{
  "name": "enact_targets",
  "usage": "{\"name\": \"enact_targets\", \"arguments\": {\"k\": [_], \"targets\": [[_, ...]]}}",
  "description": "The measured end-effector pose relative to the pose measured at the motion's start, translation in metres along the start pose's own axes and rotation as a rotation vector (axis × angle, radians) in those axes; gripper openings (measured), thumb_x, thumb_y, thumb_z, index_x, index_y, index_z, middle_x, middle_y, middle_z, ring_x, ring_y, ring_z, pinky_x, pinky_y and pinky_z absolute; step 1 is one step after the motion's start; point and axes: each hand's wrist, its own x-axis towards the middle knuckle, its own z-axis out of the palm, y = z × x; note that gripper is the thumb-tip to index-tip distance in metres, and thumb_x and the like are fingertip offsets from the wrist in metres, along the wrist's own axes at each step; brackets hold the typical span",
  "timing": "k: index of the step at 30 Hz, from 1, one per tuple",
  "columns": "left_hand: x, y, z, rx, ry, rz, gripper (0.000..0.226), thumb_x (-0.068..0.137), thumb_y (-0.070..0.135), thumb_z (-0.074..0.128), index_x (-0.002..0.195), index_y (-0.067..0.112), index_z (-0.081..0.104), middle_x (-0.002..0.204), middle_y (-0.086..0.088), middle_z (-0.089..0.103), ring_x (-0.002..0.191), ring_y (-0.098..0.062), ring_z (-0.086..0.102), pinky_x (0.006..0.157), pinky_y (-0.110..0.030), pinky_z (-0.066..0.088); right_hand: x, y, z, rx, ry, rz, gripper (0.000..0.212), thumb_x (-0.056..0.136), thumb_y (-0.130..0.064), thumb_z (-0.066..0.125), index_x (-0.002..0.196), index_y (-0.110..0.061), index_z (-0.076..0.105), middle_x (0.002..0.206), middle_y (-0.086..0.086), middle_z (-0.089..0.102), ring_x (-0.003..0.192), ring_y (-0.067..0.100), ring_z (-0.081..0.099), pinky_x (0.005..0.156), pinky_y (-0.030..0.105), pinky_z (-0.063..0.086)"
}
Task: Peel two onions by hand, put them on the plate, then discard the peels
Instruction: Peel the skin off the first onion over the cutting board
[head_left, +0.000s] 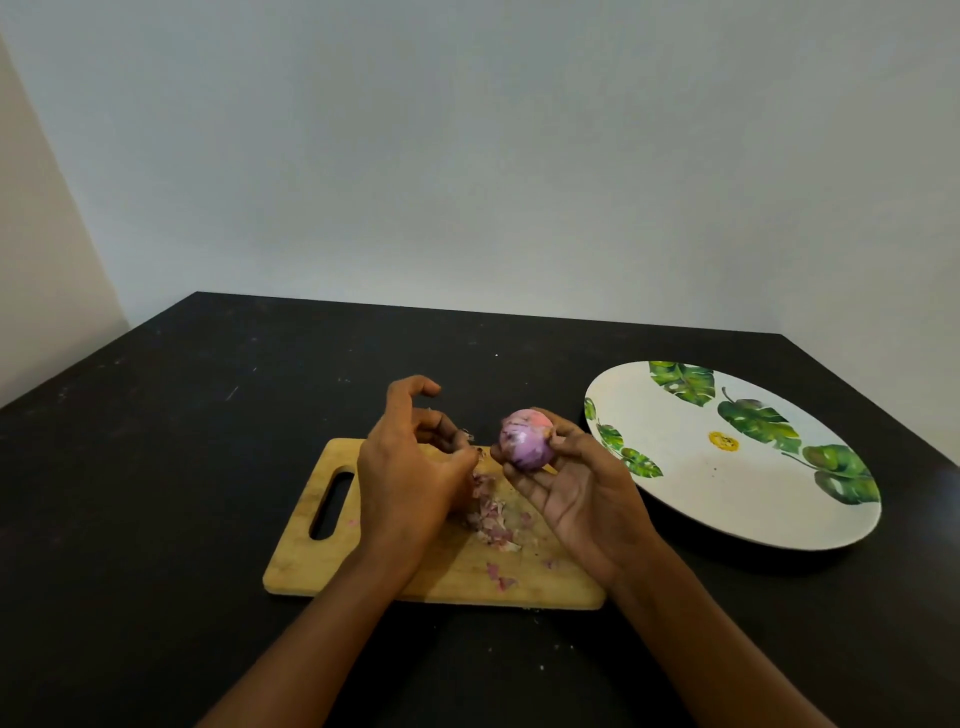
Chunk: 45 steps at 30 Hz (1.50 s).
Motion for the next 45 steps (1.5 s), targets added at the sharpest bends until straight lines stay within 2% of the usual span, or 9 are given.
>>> {"name": "enact_targets", "arguments": {"k": [3,8,13,18,22,28,35,40,45], "targets": [[-0.0002,-0.0045,0.0021,0.053,-0.006,0.029,0.058,0.071,0.007,0.075,0.106,0.035,0.040,0.079,0.012,0.060,0.078,-0.007,0.060,0.074,-0.020,0.049,-0.0011,-0.0025,0.0007,0.036,0.009,0.001,0.039,0.071,-0.009,0.052,0.109,-0.002,0.057,0.112,0.027,0.061,0.083,0.033,0.072,0.072,0.033,0.061],[-0.0024,-0.0069,0.0069,0.059,-0.056,0.084,0.051,0.080,0.008,0.068,0.115,0.035,0.043,0.097,0.014,0.062,0.089,-0.001,0.058,0.071,-0.003,0.043,0.0005,-0.0021,-0.0015,0.039,0.041,0.007,0.025,0.090,-0.003,0.043,0.111,-0.001,0.057,0.115,0.027,0.061,0.085,0.032,0.071,0.070,0.033,0.061],[-0.0047,-0.0032,0.0080,0.029,-0.029,0.121,0.032,0.085,0.021,0.064,0.107,0.038,0.047,0.080,0.022,0.057,0.086,-0.007,0.061,0.082,-0.042,0.053,0.0019,-0.0006,-0.0007,-0.010,0.065,0.003,0.039,0.075,-0.009,0.060,0.112,-0.002,0.059,0.111,0.024,0.066,0.089,0.031,0.072,0.069,0.034,0.060],[-0.0044,-0.0037,0.0081,-0.019,-0.015,0.119,0.053,0.084,0.003,0.058,0.117,0.037,0.037,0.091,0.020,0.060,0.083,-0.001,0.061,0.076,-0.016,0.049,0.0022,0.0003,-0.0013,-0.004,0.083,0.014,0.048,0.069,-0.008,0.063,0.116,-0.004,0.058,0.106,0.022,0.069,0.087,0.032,0.073,0.071,0.037,0.061],[-0.0042,-0.0045,0.0073,-0.045,-0.046,0.093,0.045,0.082,0.002,0.061,0.112,0.032,0.044,0.087,0.017,0.062,0.082,0.003,0.061,0.068,0.000,0.042,0.0026,0.0000,-0.0008,0.016,0.088,0.008,0.049,0.068,-0.005,0.064,0.117,-0.004,0.058,0.111,0.023,0.066,0.089,0.034,0.072,0.070,0.037,0.061],[-0.0027,0.0007,0.0061,-0.221,-0.082,-0.033,0.046,0.073,0.024,0.076,0.111,0.028,0.050,0.084,0.013,0.067,0.079,0.006,0.063,0.067,-0.005,0.047,0.0019,0.0004,-0.0008,0.014,0.047,0.008,0.055,0.066,0.001,0.063,0.120,-0.004,0.055,0.120,0.026,0.060,0.090,0.034,0.072,0.074,0.039,0.061],[-0.0049,-0.0002,0.0058,-0.190,-0.055,-0.016,0.043,0.071,0.015,0.078,0.105,0.025,0.055,0.078,0.013,0.069,0.078,0.007,0.065,0.080,-0.002,0.044,0.0024,0.0034,-0.0021,-0.040,0.027,-0.019,0.055,0.065,0.012,0.072,0.115,-0.006,0.058,0.122,0.025,0.059,0.097,0.036,0.070,0.080,0.042,0.059],[-0.0055,0.0015,0.0045,-0.216,-0.022,0.027,0.038,0.072,0.006,0.076,0.094,0.029,0.055,0.078,0.007,0.068,0.074,0.005,0.065,0.063,-0.002,0.045,0.0015,0.0024,-0.0037,-0.126,0.008,-0.051,0.061,0.063,0.007,0.071,0.120,-0.008,0.055,0.125,0.020,0.060,0.103,0.034,0.068,0.080,0.039,0.059],[-0.0072,0.0025,0.0057,-0.224,0.002,0.026,0.040,0.073,0.004,0.073,0.099,0.026,0.054,0.077,0.008,0.066,0.074,0.000,0.064,0.064,-0.008,0.048,0.0003,0.0010,-0.0007,-0.085,0.013,-0.005,0.057,0.069,0.008,0.069,0.122,-0.006,0.054,0.123,0.023,0.059,0.096,0.035,0.070,0.072,0.038,0.060]]}}
